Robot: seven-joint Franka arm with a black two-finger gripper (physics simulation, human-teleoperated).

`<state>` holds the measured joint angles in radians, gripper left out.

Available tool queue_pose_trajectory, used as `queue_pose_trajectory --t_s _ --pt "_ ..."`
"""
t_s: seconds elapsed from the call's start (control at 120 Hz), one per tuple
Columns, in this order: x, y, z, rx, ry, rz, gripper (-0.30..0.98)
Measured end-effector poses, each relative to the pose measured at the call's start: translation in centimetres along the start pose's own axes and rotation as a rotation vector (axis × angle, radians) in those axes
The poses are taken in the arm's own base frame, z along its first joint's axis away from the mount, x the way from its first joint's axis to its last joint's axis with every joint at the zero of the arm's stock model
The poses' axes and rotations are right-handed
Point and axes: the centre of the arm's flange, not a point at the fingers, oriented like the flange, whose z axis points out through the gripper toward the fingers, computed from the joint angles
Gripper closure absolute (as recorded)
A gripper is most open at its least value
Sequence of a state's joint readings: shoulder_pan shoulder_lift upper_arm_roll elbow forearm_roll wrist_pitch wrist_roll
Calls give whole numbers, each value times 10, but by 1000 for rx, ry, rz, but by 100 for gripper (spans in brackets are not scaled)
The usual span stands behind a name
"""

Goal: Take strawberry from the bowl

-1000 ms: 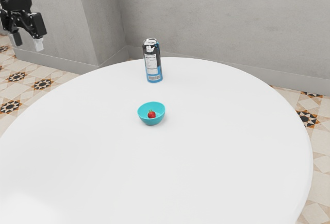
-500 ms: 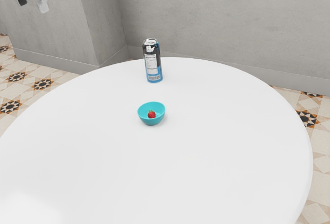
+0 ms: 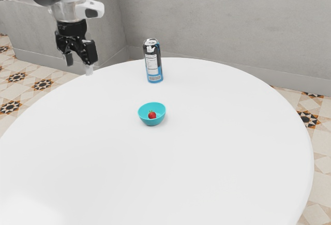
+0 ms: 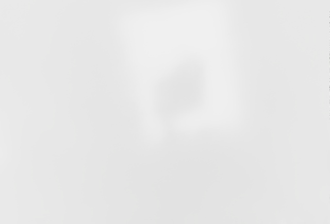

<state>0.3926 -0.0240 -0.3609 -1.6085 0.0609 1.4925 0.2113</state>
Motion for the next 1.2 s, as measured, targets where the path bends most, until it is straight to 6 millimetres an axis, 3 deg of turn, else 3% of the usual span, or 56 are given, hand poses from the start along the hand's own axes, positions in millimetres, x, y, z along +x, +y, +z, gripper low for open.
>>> queue_pose_trajectory --t_s 0.058,0.117,0.175,0.275,0.325,0.4,0.542,0.617,0.775,1.05,1.2 --pt "26 15 70 -48 -43 18 0" --pt "44 23 118 -84 -53 9 0" --pt "50 7 150 -109 -46 -53 0" --pt "52 -20 186 -135 -27 -166 0" --pt "62 -22 190 -140 2 -192 0" --pt "100 -30 185 -134 64 -212 0" --pt "148 -45 211 -112 89 -266 0" --pt "179 -41 225 -99 89 -273 0" --pt "221 -20 264 -102 70 -275 0" --pt "232 -16 286 -211 32 -419 1" --pt "241 -20 279 -218 40 -465 21"
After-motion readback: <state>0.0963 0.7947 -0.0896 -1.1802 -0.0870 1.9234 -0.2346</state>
